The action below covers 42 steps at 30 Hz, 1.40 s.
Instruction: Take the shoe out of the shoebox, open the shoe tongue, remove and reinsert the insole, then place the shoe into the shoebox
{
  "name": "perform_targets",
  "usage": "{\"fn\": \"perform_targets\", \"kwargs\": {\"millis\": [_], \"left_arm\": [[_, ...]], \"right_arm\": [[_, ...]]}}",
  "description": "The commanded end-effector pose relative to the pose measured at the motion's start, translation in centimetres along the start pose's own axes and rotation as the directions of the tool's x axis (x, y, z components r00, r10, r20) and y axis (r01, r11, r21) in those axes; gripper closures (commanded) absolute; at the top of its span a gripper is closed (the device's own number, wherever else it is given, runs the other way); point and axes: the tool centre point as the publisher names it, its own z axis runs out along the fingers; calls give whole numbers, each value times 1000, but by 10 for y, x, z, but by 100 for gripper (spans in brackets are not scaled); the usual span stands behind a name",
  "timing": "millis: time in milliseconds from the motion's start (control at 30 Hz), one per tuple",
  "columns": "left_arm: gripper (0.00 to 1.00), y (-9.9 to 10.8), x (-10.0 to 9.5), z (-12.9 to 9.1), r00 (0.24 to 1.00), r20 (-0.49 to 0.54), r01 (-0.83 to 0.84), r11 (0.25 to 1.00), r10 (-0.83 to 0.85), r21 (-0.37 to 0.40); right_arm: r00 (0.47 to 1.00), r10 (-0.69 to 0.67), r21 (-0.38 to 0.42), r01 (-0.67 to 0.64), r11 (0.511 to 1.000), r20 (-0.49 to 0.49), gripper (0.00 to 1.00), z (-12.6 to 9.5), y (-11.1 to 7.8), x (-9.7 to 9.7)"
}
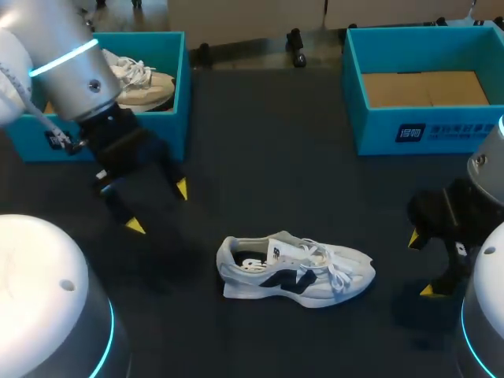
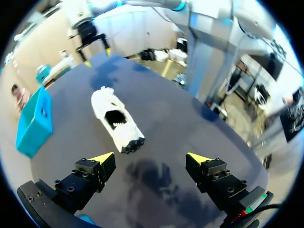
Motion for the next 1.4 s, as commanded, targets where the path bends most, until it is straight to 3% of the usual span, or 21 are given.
{"fn": "perform_targets", "kwargs": {"millis": [33,233,533,1067,1200,1333,1400], "left_arm": [[0,16,14,10,975,143,148,976,-171,161],[0,29,21,29,943,169,245,943,-285,225],[0,42,39,53,915,181,310,915,-361,257],[0,53,62,76,878,181,372,870,-443,324],[0,52,63,81,869,173,375,845,-463,381],[0,50,64,86,886,141,322,804,-442,500],[0,50,64,86,886,141,322,804,-442,500]], "right_arm": [[1000,-1,1,1,1000,1,0,1,0,0],[1000,-1,1,1,1000,1,0,1,0,0],[1000,-1,1,1,1000,1,0,1,0,0],[1000,-1,1,1,1000,1,0,1,0,0],[1000,-1,1,1,1000,1,0,1,0,0],[1000,-1,1,1,1000,1,0,1,0,0],[1000,-1,1,1,1000,1,0,1,0,0]]}}
